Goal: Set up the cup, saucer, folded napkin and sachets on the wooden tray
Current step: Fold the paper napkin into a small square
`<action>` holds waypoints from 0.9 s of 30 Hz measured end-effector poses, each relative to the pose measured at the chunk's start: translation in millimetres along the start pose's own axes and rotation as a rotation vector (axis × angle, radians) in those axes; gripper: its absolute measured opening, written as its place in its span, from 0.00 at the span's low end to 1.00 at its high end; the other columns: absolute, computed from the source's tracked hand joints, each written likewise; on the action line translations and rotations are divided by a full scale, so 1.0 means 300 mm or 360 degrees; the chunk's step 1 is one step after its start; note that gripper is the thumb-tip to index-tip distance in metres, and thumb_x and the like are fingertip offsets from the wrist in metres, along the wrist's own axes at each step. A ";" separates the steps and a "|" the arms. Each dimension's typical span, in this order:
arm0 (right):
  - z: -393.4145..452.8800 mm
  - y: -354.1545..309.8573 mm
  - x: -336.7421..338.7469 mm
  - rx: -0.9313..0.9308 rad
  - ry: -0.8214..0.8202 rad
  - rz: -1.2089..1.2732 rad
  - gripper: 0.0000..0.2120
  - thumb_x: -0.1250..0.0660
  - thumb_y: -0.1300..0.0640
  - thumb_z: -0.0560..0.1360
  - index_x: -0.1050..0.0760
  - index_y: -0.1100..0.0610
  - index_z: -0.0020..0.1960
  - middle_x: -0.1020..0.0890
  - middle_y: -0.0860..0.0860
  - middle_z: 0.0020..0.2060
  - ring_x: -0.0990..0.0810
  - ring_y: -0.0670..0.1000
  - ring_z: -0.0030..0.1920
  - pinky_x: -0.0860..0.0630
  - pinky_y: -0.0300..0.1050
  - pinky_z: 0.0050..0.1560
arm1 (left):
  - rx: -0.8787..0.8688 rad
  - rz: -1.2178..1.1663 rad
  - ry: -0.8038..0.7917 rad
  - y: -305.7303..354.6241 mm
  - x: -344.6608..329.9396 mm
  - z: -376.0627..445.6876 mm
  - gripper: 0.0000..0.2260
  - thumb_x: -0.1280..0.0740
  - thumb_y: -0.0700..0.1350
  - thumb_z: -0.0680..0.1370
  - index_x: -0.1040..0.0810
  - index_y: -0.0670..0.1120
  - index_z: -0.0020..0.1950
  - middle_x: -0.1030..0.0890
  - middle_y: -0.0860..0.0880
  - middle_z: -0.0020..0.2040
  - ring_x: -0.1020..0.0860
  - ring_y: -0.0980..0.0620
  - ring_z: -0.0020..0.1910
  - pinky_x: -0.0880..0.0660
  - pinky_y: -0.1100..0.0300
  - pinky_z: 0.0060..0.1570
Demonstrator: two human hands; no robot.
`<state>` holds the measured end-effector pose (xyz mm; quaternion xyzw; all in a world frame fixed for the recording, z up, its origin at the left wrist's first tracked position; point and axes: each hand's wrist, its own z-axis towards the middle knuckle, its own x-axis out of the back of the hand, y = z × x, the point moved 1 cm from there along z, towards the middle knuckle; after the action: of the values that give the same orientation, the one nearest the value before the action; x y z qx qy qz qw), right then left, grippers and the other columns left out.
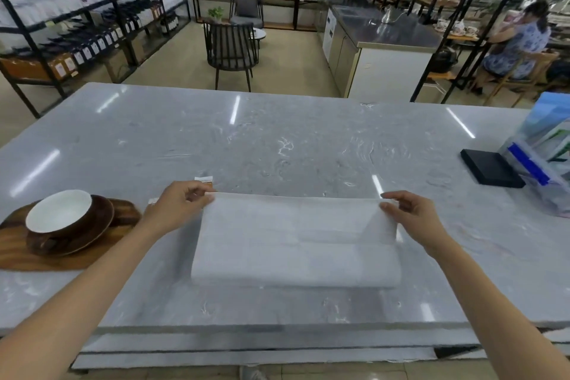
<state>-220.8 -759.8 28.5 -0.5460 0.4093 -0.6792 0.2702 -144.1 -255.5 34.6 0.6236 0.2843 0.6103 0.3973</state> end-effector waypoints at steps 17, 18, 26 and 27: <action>0.240 0.197 -0.170 -0.0118 -0.0417 -0.0814 0.13 0.24 0.57 0.74 0.20 0.53 0.58 0.21 0.49 0.38 0.21 0.54 0.44 0.29 0.43 0.48 | -0.0009 0.0710 -0.0255 -0.259 -0.127 0.220 0.12 0.23 0.38 0.71 0.18 0.49 0.51 0.22 0.53 0.40 0.22 0.50 0.39 0.25 0.57 0.42; 0.259 0.191 -0.165 -0.0167 -0.0484 -0.0841 0.13 0.24 0.56 0.74 0.20 0.53 0.57 0.21 0.51 0.41 0.20 0.53 0.44 0.29 0.43 0.48 | -0.0008 0.0701 -0.0330 -0.256 -0.124 0.236 0.12 0.23 0.39 0.71 0.19 0.50 0.50 0.22 0.55 0.39 0.22 0.53 0.38 0.27 0.61 0.40; 0.384 0.126 -0.171 -0.0283 -0.0920 -0.0957 0.15 0.24 0.60 0.73 0.25 0.49 0.54 0.22 0.46 0.47 0.23 0.45 0.41 0.31 0.29 0.38 | 0.0151 0.0828 -0.0931 -0.215 -0.114 0.362 0.07 0.25 0.41 0.76 0.21 0.49 0.41 0.19 0.48 0.41 0.23 0.53 0.40 0.28 0.61 0.42; 0.391 0.122 -0.172 -0.0299 -0.0974 -0.0972 0.15 0.24 0.60 0.73 0.26 0.49 0.55 0.23 0.45 0.46 0.23 0.45 0.42 0.31 0.29 0.38 | 0.0136 0.0810 -0.0950 -0.210 -0.114 0.365 0.08 0.26 0.40 0.76 0.22 0.49 0.41 0.19 0.49 0.41 0.23 0.53 0.40 0.28 0.62 0.42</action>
<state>-97.4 -767.3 -21.4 -0.8401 0.1904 -0.4947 0.1151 -31.0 -267.8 -30.1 0.8401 0.0176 0.4687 0.2723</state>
